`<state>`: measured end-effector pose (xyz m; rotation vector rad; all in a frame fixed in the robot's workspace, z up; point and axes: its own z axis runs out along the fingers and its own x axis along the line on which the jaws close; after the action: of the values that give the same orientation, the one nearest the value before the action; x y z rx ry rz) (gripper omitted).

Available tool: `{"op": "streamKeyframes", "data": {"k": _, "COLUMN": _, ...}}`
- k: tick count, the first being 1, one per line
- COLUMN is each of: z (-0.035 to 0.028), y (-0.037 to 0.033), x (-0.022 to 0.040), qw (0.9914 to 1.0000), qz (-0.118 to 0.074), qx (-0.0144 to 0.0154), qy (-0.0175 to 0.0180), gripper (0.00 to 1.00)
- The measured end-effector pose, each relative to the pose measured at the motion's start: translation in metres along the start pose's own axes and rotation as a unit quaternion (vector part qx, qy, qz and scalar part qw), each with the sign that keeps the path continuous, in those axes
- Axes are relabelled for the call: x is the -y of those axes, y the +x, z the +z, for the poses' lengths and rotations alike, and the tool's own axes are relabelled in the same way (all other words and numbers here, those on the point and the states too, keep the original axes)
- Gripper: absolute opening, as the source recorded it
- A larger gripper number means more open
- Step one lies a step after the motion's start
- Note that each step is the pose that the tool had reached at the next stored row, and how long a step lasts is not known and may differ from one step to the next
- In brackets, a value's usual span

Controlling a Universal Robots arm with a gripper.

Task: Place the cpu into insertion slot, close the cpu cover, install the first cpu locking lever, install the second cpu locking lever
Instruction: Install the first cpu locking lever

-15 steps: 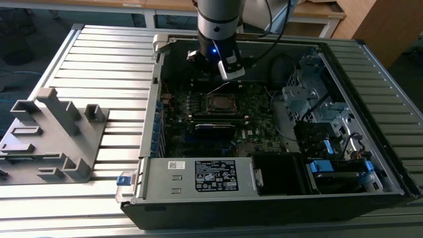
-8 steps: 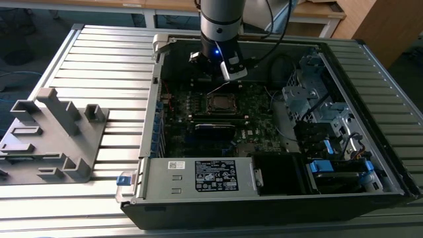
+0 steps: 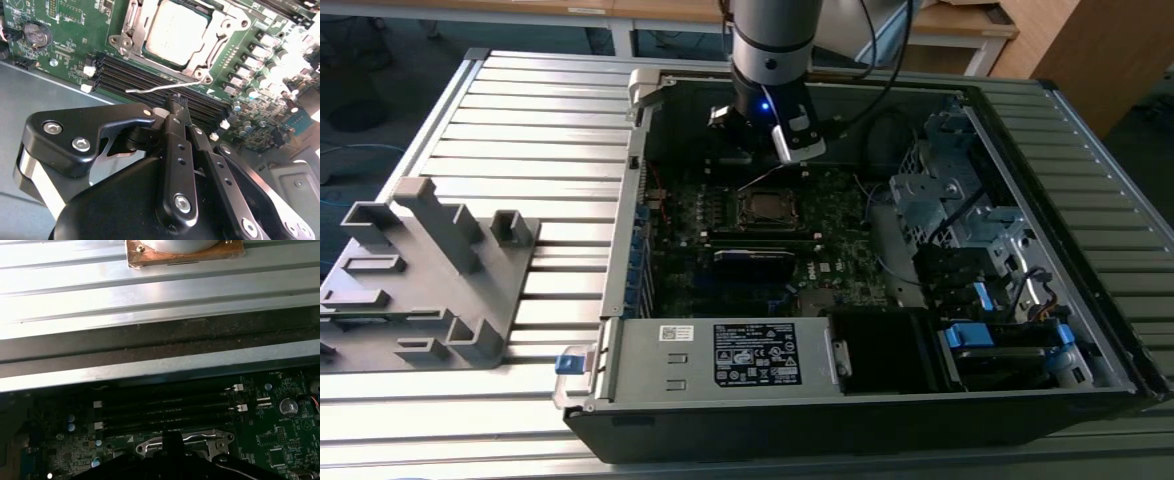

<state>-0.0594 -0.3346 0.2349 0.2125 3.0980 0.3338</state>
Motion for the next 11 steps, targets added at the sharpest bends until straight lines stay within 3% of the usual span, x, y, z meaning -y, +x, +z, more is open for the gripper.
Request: {"op": "streamKeyframes", "data": {"k": 11, "z": 0.0101, "y": -0.0058, "x": -0.0066, "qw": 1.00000, "qz": 0.000, "qx": 0.0001, "qy": 0.0009, "gripper": 0.11}}
